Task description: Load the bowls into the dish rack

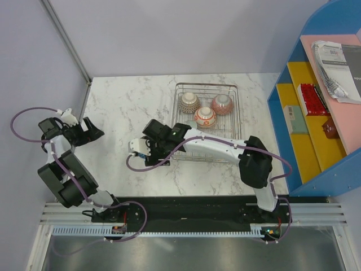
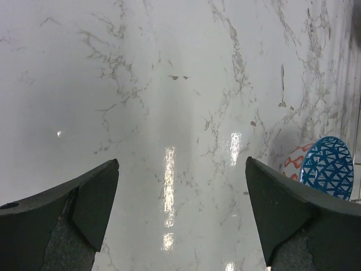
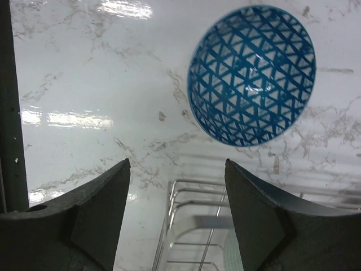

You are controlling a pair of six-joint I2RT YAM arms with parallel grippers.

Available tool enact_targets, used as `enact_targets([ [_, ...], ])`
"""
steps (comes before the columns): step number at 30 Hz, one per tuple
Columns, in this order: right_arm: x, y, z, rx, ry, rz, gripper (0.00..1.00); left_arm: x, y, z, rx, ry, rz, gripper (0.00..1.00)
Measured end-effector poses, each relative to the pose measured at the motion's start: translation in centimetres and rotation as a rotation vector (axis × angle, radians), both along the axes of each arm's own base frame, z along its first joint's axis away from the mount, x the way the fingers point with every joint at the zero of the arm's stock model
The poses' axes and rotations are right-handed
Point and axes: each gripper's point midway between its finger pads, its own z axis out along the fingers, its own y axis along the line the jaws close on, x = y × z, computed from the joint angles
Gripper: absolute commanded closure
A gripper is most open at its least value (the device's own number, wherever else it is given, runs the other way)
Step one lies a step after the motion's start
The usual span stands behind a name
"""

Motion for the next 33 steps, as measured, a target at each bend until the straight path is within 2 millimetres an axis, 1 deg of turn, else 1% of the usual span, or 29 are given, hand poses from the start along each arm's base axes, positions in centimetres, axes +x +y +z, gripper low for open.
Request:
enact_targets([
  [2,-1.0,1.1,-1.0,-0.030,-0.021,0.046,0.25,-0.4,0.7,-0.5,-0.037,0.010,0.030,0.00],
  [5,-1.9,2.3,-2.8,-0.078,-0.046,0.098,0.25,-0.2,0.6,0.0,-0.055,-0.008,0.028,0.00],
  [7,-2.1,2.8,-4.0,-0.109,-0.059,0.118,0.25,-0.1,0.2,0.5,-0.058,-0.031,0.017,0.00],
  [10,-1.3,3.6,-5.4,-0.140,-0.081,0.129,0.25,-0.3,-0.2,1.0,-0.053,-0.055,0.007,0.00],
  [13,-0.4,4.3,-6.2,-0.157,-0.107,0.134,0.25,-0.4,-0.4,1.4,-0.050,-0.071,0.000,0.00],
  [15,0.2,4.7,-6.6,-0.164,-0.123,0.139,0.29,-0.5,-0.6,1.6,-0.051,-0.079,-0.004,0.00],
  [18,0.7,5.2,-6.9,-0.169,-0.140,0.152,0.44,-0.5,-0.7,1.7,-0.048,-0.083,-0.005,0.00],
  [19,0.8,5.3,-7.0,-0.172,-0.143,0.157,0.51,-0.5,-0.7,1.6,-0.048,-0.083,-0.005,0.00],
  [22,0.9,5.5,-7.6,-0.182,-0.143,0.171,0.56,-0.5,-0.7,1.6,-0.049,-0.087,-0.008,0.00],
  [23,0.8,5.4,-7.9,-0.192,-0.139,0.175,0.58,-0.5,-0.7,1.7,-0.050,-0.089,-0.010,0.00],
  [25,0.8,5.2,-8.6,-0.211,-0.133,0.182,0.68,-0.5,-0.9,1.7,-0.055,-0.094,-0.015,0.00],
  [26,0.7,5.0,-8.8,-0.222,-0.129,0.185,0.74,-0.5,-0.9,1.8,-0.056,-0.096,-0.017,0.00],
  [27,0.8,5.0,-9.0,-0.230,-0.134,0.188,0.83,-0.5,-0.9,1.8,-0.057,-0.099,-0.019,0.00],
  [29,1.0,4.8,-9.0,-0.249,-0.139,0.195,0.97,-0.4,-1.0,1.8,-0.058,-0.101,-0.020,0.00],
  [30,1.4,5.0,-8.4,-0.244,-0.159,0.186,1.00,-0.4,-1.0,1.8,-0.058,-0.101,-0.021,0.00],
  [33,1.3,5.1,-7.5,-0.244,-0.158,0.188,1.00,-0.4,-1.0,1.8,-0.059,-0.101,-0.021,0.00],
])
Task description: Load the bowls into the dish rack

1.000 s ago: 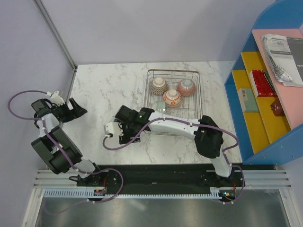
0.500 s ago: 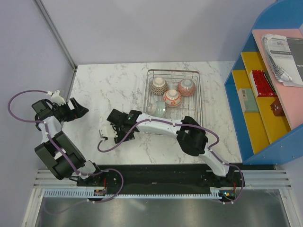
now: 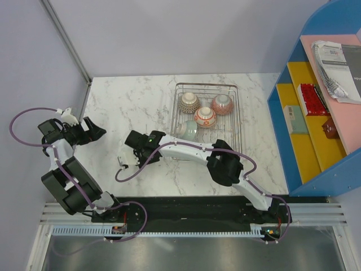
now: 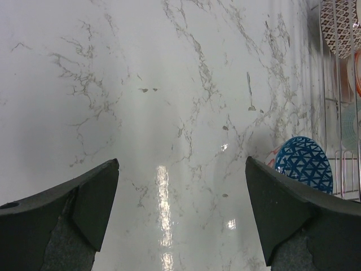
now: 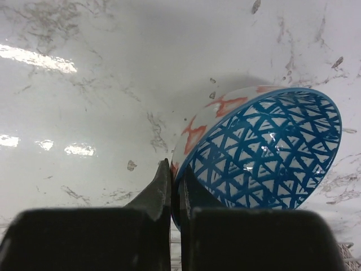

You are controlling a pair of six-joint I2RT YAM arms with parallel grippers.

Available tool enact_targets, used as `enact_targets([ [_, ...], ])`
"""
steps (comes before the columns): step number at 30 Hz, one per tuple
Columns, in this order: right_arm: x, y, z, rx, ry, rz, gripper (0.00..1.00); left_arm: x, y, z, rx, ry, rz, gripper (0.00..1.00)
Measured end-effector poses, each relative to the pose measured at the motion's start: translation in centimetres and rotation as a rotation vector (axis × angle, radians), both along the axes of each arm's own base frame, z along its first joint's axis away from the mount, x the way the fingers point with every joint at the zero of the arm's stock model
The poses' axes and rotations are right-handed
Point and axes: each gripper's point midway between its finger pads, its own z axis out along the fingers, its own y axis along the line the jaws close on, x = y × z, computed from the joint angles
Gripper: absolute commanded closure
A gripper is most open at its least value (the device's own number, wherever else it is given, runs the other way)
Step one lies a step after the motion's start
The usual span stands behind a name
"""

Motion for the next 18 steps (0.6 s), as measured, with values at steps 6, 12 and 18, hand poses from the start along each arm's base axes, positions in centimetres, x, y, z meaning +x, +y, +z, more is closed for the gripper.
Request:
enact_targets([
  [6,-0.8,-0.7,-0.2,-0.024,0.042,-0.009,1.00,-0.1,-0.1,-0.1,-0.003,0.003,0.000,0.00],
  [12,-3.0,0.4,1.3,0.083,0.194,-0.054,1.00,-0.1,-0.1,-0.2,-0.003,0.003,0.000,0.00],
  [18,-4.1,1.9,9.6,0.364,0.420,-0.156,1.00,-0.1,-0.1,-0.2,-0.005,0.002,-0.002,0.00],
])
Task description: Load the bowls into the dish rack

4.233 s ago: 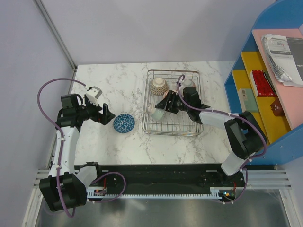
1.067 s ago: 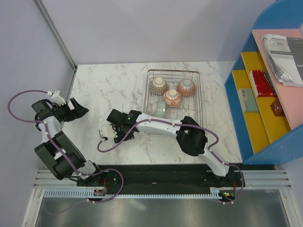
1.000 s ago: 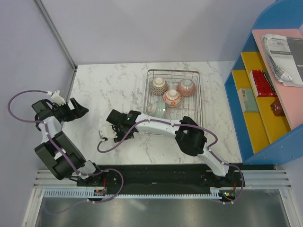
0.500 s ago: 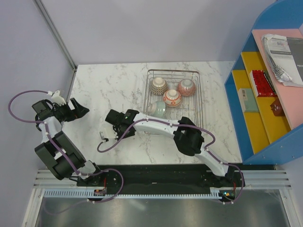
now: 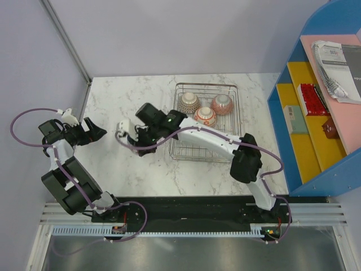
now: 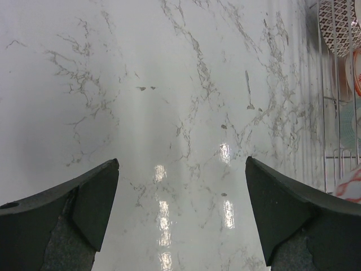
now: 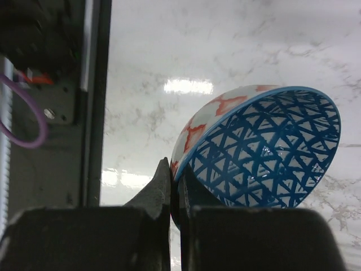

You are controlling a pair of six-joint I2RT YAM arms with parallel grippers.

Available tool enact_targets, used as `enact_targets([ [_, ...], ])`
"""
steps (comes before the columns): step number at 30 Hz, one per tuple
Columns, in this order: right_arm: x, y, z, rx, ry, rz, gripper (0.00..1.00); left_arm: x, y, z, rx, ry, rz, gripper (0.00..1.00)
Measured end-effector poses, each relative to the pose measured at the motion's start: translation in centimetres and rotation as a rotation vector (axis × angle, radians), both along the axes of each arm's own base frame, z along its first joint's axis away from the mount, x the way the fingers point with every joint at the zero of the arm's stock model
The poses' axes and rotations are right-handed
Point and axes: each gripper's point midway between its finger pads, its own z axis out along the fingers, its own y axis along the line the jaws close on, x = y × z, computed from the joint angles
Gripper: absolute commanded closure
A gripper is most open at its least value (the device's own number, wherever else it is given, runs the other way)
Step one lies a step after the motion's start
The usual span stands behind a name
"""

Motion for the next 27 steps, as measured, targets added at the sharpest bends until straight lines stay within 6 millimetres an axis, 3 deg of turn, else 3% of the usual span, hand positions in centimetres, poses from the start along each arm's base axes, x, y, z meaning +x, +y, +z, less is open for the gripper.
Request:
enact_targets([
  [4,3.8,-0.5,7.6,0.242,0.144,-0.157,1.00,0.0,-0.1,0.1,-0.006,-0.004,-0.006,0.00],
  [8,10.1,-4.3,13.9,0.478,0.298,-0.356,1.00,0.0,-0.2,0.1,-0.009,-0.007,-0.009,0.00],
  [9,10.8,-4.9,14.4,0.506,0.323,-0.379,1.00,0.0,-0.2,0.1,-0.009,-0.007,-0.009,0.01],
  [13,16.6,-10.5,16.5,0.728,0.551,-0.598,1.00,0.0,-0.2,0.1,-0.009,-0.007,-0.010,0.01],
  [17,20.4,-15.8,15.3,0.861,0.726,-0.752,1.00,0.0,-0.3,0.2,-0.010,-0.009,-0.012,0.01],
  [20,20.5,-18.0,14.3,0.903,0.800,-0.804,1.00,0.1,-0.3,0.2,-0.011,-0.013,-0.014,0.01],
  [23,18.2,-19.1,14.6,0.926,0.838,-0.781,1.00,0.1,-0.3,0.3,-0.009,-0.017,-0.015,0.01],
  [27,14.6,-20.9,16.7,0.965,0.815,-0.703,1.00,0.2,-0.5,0.5,-0.012,-0.032,-0.026,0.01],
])
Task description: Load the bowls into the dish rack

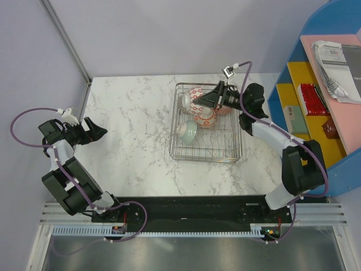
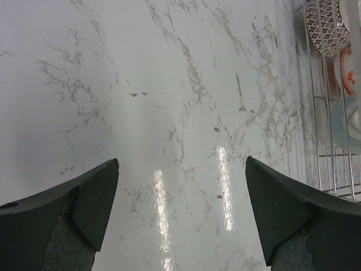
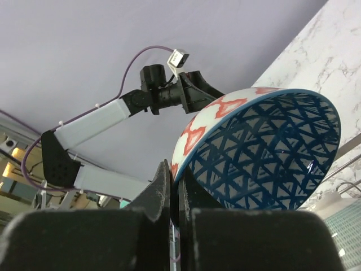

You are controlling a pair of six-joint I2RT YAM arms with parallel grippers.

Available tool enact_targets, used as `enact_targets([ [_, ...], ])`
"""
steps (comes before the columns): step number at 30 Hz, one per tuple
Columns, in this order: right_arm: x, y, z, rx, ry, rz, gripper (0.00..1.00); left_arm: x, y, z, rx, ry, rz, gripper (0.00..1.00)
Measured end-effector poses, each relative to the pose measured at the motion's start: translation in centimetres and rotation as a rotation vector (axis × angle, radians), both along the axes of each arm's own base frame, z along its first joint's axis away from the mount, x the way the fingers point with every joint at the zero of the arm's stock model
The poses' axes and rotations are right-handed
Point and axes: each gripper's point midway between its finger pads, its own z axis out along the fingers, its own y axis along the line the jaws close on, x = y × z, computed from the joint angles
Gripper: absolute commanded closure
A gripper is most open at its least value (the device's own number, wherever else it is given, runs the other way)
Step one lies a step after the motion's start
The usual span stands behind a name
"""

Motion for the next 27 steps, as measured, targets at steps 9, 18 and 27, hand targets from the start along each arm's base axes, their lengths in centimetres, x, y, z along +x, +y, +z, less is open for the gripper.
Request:
enact_targets([
  [9,-3.1,-4.9,-2.2,-0.011,-0.054,-0.054,1.00,-0.1,-0.3,-0.1,-0.011,-0.002,-0.009,0.01],
  [18,-4.6,-5.6,-7.8,-0.049,0.076,-0.058,1.00,-0.2,-0.6,0.1,-0.018,-0.012,-0.018,0.01],
  [27,-5.3,-6.9,-9.0,-0.097,0.037,-0.111,1.00,-0.2,-0.7,0.4,-0.015,-0.022,-0.023,0.01],
])
